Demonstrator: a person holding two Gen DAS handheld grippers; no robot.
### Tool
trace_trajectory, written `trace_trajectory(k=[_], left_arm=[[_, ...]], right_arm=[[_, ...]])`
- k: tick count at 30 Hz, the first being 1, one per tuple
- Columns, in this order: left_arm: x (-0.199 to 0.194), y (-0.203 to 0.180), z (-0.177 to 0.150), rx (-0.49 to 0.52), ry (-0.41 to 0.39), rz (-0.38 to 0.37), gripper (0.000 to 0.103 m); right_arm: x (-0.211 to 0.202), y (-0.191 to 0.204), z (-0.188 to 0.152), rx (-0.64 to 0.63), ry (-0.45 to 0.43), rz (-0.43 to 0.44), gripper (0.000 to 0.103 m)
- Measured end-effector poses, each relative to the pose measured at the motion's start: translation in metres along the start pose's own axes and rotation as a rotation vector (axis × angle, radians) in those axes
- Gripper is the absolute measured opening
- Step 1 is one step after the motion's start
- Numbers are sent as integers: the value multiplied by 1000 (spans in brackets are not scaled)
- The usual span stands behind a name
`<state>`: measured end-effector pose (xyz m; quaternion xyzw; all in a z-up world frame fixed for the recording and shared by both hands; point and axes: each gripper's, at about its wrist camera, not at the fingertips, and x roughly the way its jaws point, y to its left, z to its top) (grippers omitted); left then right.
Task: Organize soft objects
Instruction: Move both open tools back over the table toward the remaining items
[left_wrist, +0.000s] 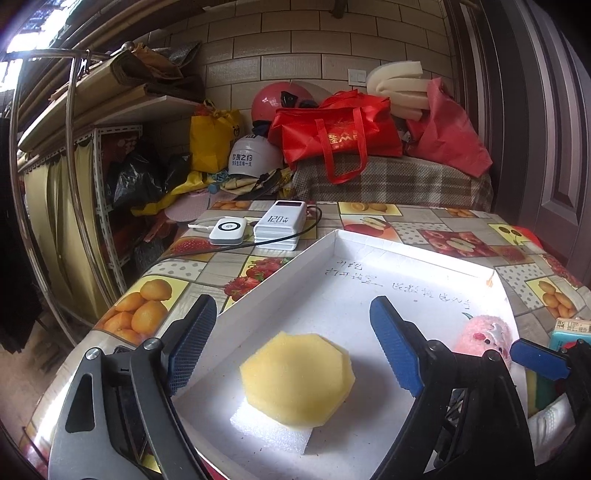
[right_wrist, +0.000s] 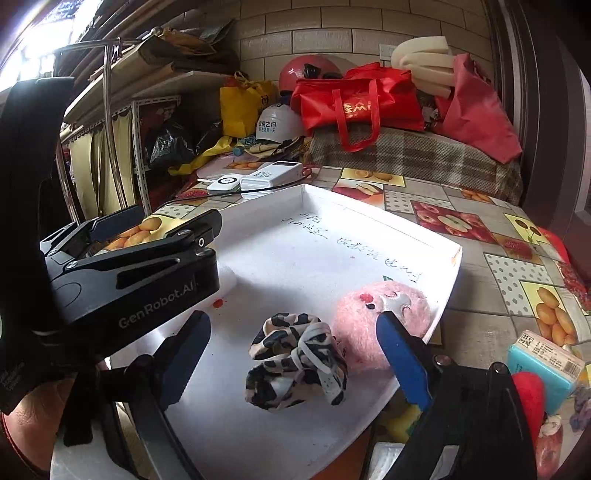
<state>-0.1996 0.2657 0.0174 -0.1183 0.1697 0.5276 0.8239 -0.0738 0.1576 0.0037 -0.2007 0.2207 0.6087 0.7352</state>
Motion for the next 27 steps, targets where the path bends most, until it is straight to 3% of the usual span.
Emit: trace_trajectory(k=[1, 2, 17, 23, 27], left_arm=[[-3, 2, -1, -6, -13, 6, 93], [-4, 2, -1, -7, -20, 3, 103], [-22, 6, -5, -37, -113, 5, 103], [-35, 1, -8, -28, -132, -32, 103], [-45, -6, -14, -16, -115, -97, 103]], right_arm=[[-1, 0, 0, -1, -4, -2, 103], [-2, 0, 0, -2, -9, -3, 103], [-19, 2, -5, -6, -90, -13, 103], [-34, 4, -11, -39, -110, -61, 103], [-45, 5, -18, -77, -122, -83, 103]])
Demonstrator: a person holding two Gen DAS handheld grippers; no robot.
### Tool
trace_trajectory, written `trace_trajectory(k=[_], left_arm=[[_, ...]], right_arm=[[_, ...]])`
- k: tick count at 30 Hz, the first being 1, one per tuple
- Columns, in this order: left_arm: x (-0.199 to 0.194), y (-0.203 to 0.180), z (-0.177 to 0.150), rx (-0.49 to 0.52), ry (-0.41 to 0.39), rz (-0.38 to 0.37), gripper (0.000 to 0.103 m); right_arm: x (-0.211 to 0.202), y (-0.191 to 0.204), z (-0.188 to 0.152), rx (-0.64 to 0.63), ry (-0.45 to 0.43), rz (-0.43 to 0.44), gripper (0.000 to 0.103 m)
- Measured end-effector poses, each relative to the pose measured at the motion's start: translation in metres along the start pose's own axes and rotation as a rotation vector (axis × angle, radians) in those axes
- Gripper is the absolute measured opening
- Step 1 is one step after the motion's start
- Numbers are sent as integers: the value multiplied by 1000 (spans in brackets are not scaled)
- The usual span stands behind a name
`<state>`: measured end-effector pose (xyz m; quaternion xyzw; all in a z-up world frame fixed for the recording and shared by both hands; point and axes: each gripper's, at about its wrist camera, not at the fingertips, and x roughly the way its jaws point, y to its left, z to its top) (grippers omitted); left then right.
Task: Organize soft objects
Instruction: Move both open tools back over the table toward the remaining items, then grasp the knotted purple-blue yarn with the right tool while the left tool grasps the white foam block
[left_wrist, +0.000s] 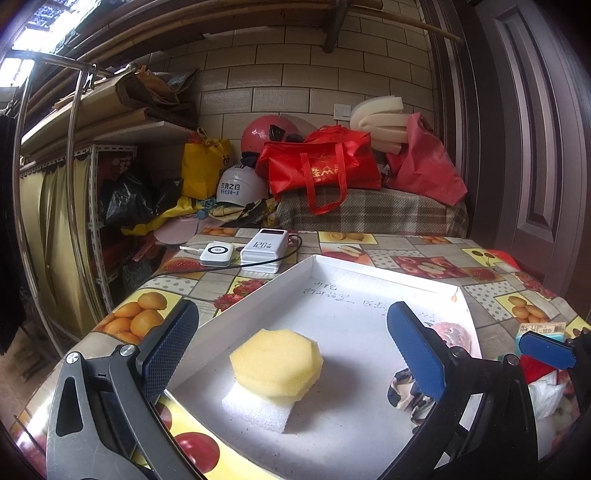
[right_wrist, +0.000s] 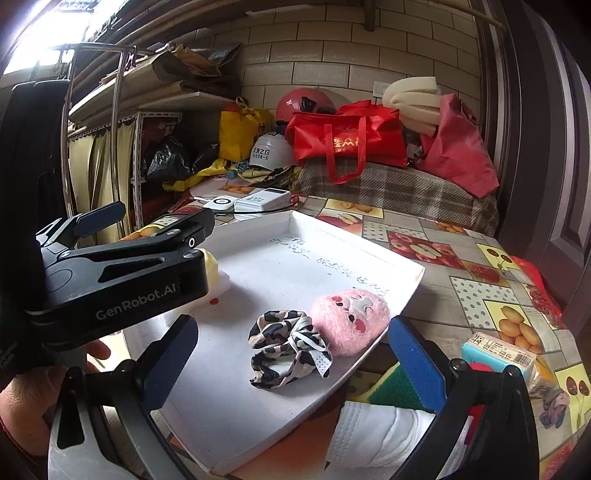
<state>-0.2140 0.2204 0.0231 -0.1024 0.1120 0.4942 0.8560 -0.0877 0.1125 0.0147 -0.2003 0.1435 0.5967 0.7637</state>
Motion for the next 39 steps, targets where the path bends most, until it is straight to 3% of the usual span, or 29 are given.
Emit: trace_trajectory(k=[5, 10, 14, 17, 20, 24, 27, 33, 39], left_arm=[[-13, -23, -6, 63, 48, -134, 103], [-33, -57, -15, 156, 85, -291, 103], [-52, -87, -24, 226, 133, -457, 103], [-67, -111, -29, 293, 157, -517, 103], [-63, -130, -37, 324, 270, -553, 103], [-60, -146, -45, 345, 367, -561, 103], [-61, -160, -52, 404, 395, -524, 103], [-52, -186, -66, 497, 472, -491, 103], [-32, -201, -77, 520, 555, -448, 103]], right_arm=[[-23, -19, -9, 11, -32, -14, 103], [-41, -76, -25, 122, 0, -84, 103], [-55, -139, -41, 224, 33, -200, 103], [-69, -187, -54, 300, 52, -297, 103], [-79, -226, -67, 332, 97, -367, 103], [-87, -258, -78, 351, 154, -407, 103], [-89, -271, -84, 385, 175, -355, 103], [-71, -268, -86, 364, 260, -261, 103], [-42, -264, -85, 286, 366, -265, 103]])
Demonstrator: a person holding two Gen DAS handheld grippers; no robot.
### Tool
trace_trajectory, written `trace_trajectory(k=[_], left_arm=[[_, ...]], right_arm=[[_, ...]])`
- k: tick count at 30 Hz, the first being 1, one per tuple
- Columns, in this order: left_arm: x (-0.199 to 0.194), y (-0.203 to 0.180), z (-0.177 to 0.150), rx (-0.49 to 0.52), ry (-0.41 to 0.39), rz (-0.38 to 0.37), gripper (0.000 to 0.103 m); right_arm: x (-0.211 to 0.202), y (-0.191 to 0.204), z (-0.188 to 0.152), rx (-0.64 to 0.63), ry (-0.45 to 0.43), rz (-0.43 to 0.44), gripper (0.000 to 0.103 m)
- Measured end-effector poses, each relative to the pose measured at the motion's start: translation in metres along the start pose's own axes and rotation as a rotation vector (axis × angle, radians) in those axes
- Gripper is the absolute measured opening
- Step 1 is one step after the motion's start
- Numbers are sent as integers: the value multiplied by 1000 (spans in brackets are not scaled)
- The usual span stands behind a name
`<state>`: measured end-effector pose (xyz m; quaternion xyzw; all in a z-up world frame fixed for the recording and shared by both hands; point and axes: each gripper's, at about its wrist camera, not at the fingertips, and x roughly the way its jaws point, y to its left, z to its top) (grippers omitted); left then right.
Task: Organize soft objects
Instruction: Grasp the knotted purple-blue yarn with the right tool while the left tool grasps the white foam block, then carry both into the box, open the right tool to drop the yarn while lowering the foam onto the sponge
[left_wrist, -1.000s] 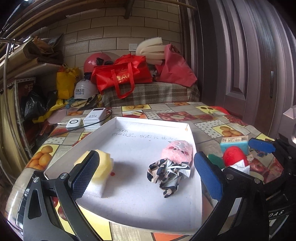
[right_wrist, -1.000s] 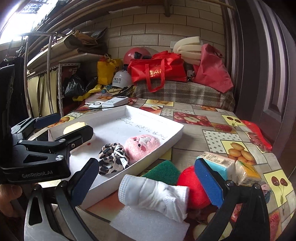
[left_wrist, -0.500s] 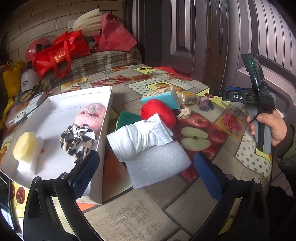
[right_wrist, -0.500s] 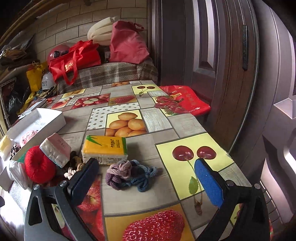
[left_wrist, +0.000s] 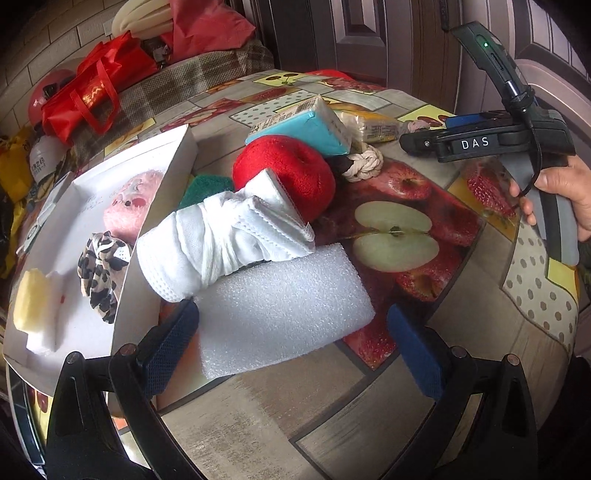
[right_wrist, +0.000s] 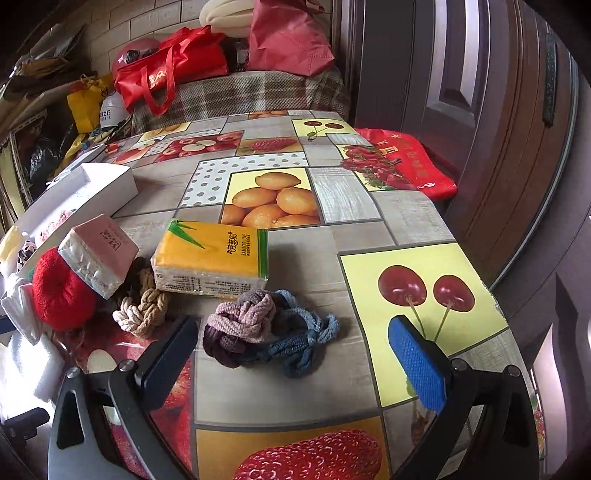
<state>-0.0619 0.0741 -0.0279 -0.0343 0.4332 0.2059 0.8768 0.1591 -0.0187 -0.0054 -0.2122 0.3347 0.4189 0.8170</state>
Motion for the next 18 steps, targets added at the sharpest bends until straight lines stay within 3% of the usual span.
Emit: trace_trajectory(k=[2, 4, 5, 6, 9, 14, 18], left_arm=[[2, -2, 1, 6, 3, 13, 102], [2, -1, 0, 3, -2, 14, 97], [1, 0, 0, -3, -9, 13, 92], [1, 1, 0, -2, -10, 7, 91], [-1, -6, 0, 32, -26, -25, 90], [-11, -24, 9, 107, -117, -25, 90], [-34, -22, 18, 84, -292, -93, 90]], right_arm=[[12, 3, 0, -21, 63, -1, 101], [11, 5, -2, -32, 63, 19, 85], [7, 6, -2, -40, 44, 24, 57], [4, 8, -2, -50, 31, 37, 36], [-8, 11, -4, -64, -27, 40, 28], [-34, 3, -6, -17, -170, 30, 28], [-45, -1, -6, 5, -237, 40, 27]])
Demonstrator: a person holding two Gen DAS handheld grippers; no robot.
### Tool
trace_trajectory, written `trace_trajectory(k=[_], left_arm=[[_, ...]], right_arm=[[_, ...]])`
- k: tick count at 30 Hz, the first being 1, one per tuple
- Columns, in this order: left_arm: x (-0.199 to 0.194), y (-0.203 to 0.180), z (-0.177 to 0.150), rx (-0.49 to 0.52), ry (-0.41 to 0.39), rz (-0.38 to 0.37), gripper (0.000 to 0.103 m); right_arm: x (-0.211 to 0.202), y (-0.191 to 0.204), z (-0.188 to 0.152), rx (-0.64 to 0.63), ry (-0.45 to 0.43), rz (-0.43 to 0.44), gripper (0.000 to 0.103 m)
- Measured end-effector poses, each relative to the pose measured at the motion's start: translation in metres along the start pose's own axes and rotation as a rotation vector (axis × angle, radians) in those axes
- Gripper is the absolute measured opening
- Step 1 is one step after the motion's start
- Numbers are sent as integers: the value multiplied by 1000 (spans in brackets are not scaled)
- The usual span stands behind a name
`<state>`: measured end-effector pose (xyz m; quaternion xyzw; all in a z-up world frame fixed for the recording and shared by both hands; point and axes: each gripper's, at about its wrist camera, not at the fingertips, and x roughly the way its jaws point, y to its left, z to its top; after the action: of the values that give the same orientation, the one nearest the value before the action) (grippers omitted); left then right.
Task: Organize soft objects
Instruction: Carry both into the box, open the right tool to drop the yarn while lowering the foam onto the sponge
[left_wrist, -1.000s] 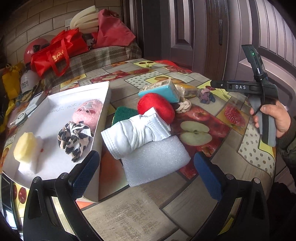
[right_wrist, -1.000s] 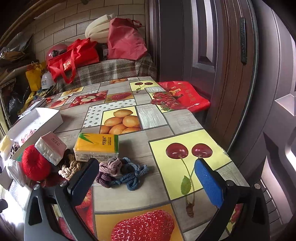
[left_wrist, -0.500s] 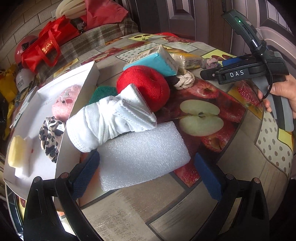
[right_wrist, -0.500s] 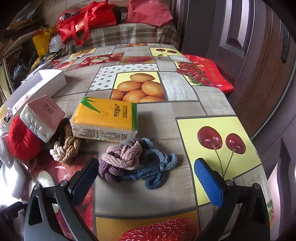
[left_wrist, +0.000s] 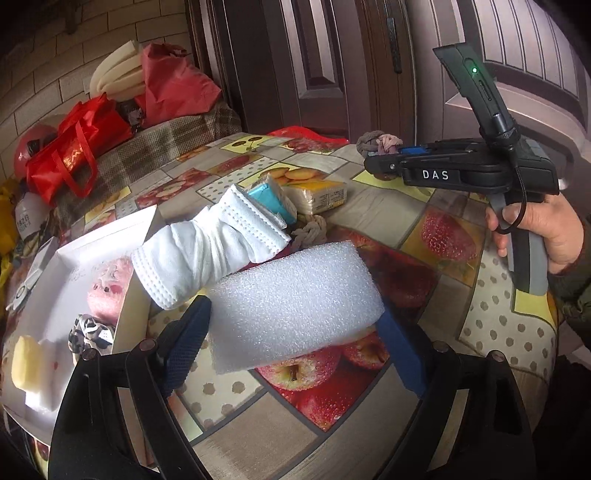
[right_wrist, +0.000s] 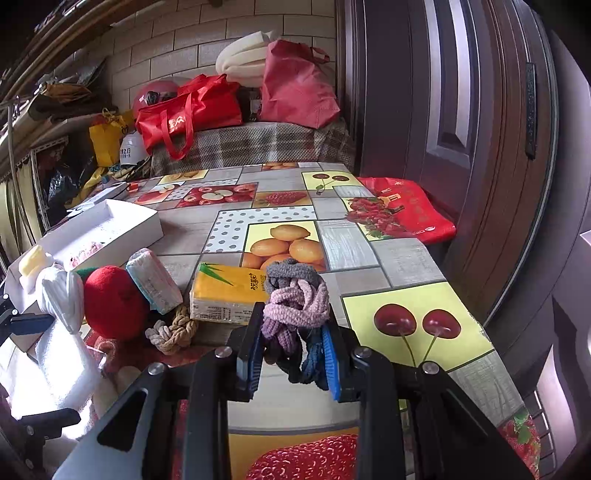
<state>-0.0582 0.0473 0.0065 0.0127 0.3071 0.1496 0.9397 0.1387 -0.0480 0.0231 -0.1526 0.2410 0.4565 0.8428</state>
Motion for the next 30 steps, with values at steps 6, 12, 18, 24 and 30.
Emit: trace_trajectory(k=[6, 12, 18, 24, 30], left_arm=[[-40, 18, -4, -93, -195, 48, 90], [-52, 51, -13, -157, -230, 151, 90], [-68, 59, -24, -171, -275, 191, 90], [-73, 82, -34, -238, -265, 301, 90], [-83, 119, -52, -297, -249, 388, 90]], right_arm=[[-10, 1, 2, 0, -62, -4, 27], [-25, 15, 1, 16, -138, 20, 27], [-30, 42, 0, 0, -161, 78, 27], [-42, 73, -3, -34, -201, 131, 27], [-51, 97, -8, -58, -225, 189, 27]])
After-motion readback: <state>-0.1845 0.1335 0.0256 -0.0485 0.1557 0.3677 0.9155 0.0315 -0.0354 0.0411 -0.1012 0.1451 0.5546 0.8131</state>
